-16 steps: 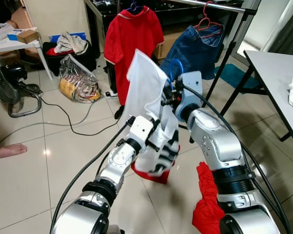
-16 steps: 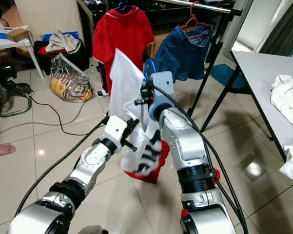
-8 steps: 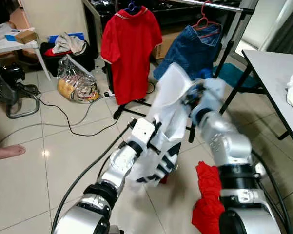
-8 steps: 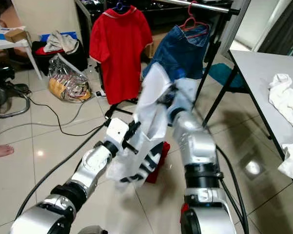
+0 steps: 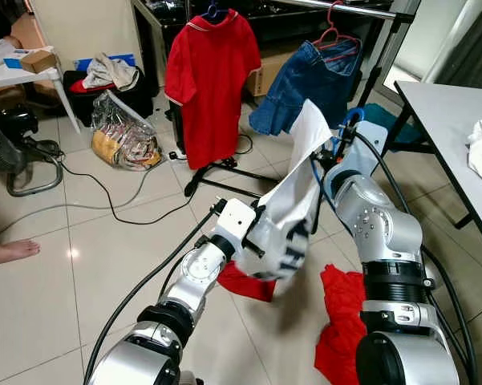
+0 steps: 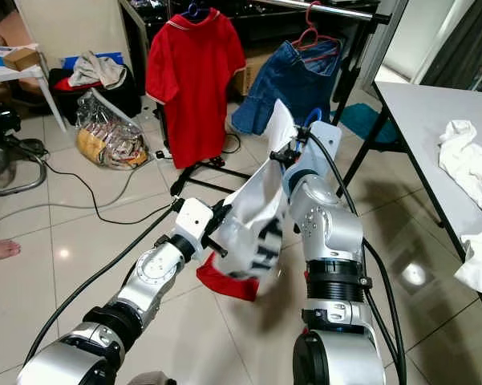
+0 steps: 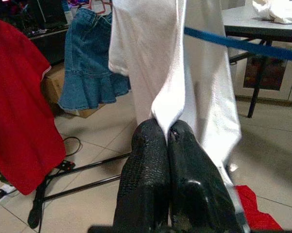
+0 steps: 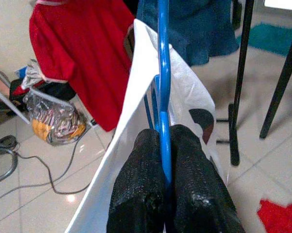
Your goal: Hang hanger
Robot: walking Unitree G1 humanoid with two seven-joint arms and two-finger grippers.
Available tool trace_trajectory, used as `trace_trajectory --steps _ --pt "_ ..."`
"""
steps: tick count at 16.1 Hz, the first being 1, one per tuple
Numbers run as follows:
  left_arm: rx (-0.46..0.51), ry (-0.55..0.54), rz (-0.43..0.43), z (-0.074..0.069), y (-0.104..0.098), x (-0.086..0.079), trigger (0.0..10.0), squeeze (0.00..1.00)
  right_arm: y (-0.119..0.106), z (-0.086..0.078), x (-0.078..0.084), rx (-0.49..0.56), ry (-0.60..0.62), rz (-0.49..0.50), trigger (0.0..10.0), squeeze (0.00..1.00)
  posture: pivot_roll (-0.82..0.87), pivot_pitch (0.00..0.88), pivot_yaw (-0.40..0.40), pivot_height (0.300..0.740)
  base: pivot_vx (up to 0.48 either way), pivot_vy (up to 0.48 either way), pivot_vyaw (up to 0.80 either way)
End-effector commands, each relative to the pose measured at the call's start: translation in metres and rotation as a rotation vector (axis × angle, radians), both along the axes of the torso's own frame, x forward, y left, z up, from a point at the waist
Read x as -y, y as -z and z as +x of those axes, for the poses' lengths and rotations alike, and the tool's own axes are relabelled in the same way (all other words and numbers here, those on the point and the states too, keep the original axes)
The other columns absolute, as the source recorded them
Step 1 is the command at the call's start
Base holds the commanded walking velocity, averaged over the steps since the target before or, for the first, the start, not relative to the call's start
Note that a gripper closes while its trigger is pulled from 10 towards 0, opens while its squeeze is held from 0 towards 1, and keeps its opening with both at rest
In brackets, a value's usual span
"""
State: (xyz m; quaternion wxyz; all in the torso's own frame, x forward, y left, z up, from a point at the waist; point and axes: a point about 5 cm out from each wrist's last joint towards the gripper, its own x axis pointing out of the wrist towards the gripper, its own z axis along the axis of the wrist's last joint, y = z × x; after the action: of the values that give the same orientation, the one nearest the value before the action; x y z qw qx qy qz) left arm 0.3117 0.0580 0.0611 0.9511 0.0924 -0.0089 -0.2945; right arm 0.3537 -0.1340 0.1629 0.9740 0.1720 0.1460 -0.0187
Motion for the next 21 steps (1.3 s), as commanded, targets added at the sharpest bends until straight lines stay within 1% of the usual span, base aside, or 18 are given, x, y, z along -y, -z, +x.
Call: trace_trajectory --steps 1,2,3,5,6,7,8,10,12,13,14,15,16,17,18,19,20,21 --pt "0.011 -0.008 0.006 0.001 -0.001 -0.001 0.0 0.0 -0.007 -0.001 0.003 0.012 0.021 0.026 10.0 0.0 0.13 0.0 -0.045 0.74 0.0 0.0 0.0" --pt "0.011 -0.009 0.007 0.001 -0.001 -0.002 0.0 0.0 -0.007 -0.002 0.003 0.004 0.026 0.036 10.0 0.0 0.12 0.0 -0.046 0.74 0.0 0.0 0.0" --pt "0.009 -0.011 0.01 0.001 -0.001 -0.002 0.0 0.0 -0.006 -0.002 0.002 -0.015 0.033 0.065 10.0 0.0 0.12 0.0 -0.046 0.74 0.0 0.0 0.0" --pt "0.006 -0.002 0.037 0.0 0.002 -0.001 0.0 0.0 0.005 -0.003 -0.008 -0.099 0.019 0.151 10.0 0.0 0.11 0.0 -0.045 0.74 0.0 0.0 0.0" --pt "0.006 0.0 0.041 0.0 0.002 -0.001 0.0 0.0 0.008 -0.004 -0.01 -0.119 0.014 0.159 10.0 0.0 0.11 0.0 -0.045 0.74 0.0 0.0 0.0" --pt "0.006 0.003 0.05 0.0 0.003 0.0 0.0 0.0 0.016 -0.005 -0.016 -0.179 -0.006 0.174 10.0 0.0 0.12 0.0 -0.045 0.74 0.0 0.0 0.0" --pt "0.007 0.005 0.058 0.0 0.003 0.001 0.0 0.0 0.02 -0.006 -0.02 -0.192 -0.049 0.094 10.0 0.0 0.12 0.0 -0.047 0.74 0.0 0.0 0.0" --pt "0.007 0.003 0.063 0.0 0.004 0.0 0.0 0.0 0.022 -0.007 -0.023 -0.201 -0.094 0.047 10.0 0.0 0.12 0.0 -0.048 0.74 0.0 0.0 0.0" --pt "0.008 0.004 0.077 -0.002 0.007 -0.001 0.0 0.0 0.024 -0.007 -0.022 -0.221 -0.088 0.081 10.0 0.0 0.12 0.0 -0.049 0.74 0.0 0.0 0.0" --pt "0.008 0.004 0.078 -0.003 0.007 -0.001 0.0 0.0 0.024 -0.006 -0.022 -0.224 -0.09 0.109 10.0 0.0 0.12 0.0 -0.049 0.74 0.0 0.0 0.0" --pt "0.007 0.004 0.081 -0.003 0.007 -0.001 0.0 0.0 0.024 -0.006 -0.023 -0.221 -0.096 0.166 10.0 0.0 0.12 0.0 -0.049 0.74 0.0 0.0 0.0" --pt "0.009 0.004 0.081 -0.003 0.007 -0.001 0.0 0.0 0.024 -0.005 -0.024 -0.204 -0.107 0.185 10.0 0.0 0.11 0.0 -0.048 0.74 0.0 0.0 0.0" --pt "0.014 0.004 0.077 -0.002 0.006 0.001 0.0 0.0 0.025 -0.003 -0.022 -0.182 -0.119 0.159 10.0 0.0 0.11 0.0 -0.048 0.74 0.0 0.0 0.0" --pt "0.022 0.0 0.064 -0.001 0.004 0.002 0.0 0.0 0.028 -0.001 -0.016 -0.141 -0.131 0.05 10.0 0.0 0.11 0.0 -0.048 0.74 0.0 0.0 0.0" --pt "0.024 -0.001 0.06 -0.001 0.003 0.002 0.0 0.0 0.028 -0.001 -0.014 -0.131 -0.133 0.025 10.0 0.0 0.11 0.0 -0.048 0.74 0.0 0.0 0.0" --pt "0.025 -0.011 0.039 0.0 0.002 0.001 0.0 0.0 0.028 0.001 -0.012 -0.1 -0.143 -0.018 10.0 0.0 0.11 0.0 -0.047 0.74 0.0 0.0 0.0" --pt "0.031 -0.025 0.017 0.001 -0.001 -0.001 0.0 0.0 0.026 0.003 -0.01 -0.052 -0.161 -0.084 10.0 0.0 0.11 0.0 -0.046 0.74 0.0 0.0 0.0" --pt "0.044 -0.029 0.013 0.002 -0.003 -0.002 0.0 0.0 0.025 0.004 -0.008 -0.024 -0.174 -0.126 10.0 0.0 0.11 0.0 -0.045 0.74 0.0 0.0 0.0"
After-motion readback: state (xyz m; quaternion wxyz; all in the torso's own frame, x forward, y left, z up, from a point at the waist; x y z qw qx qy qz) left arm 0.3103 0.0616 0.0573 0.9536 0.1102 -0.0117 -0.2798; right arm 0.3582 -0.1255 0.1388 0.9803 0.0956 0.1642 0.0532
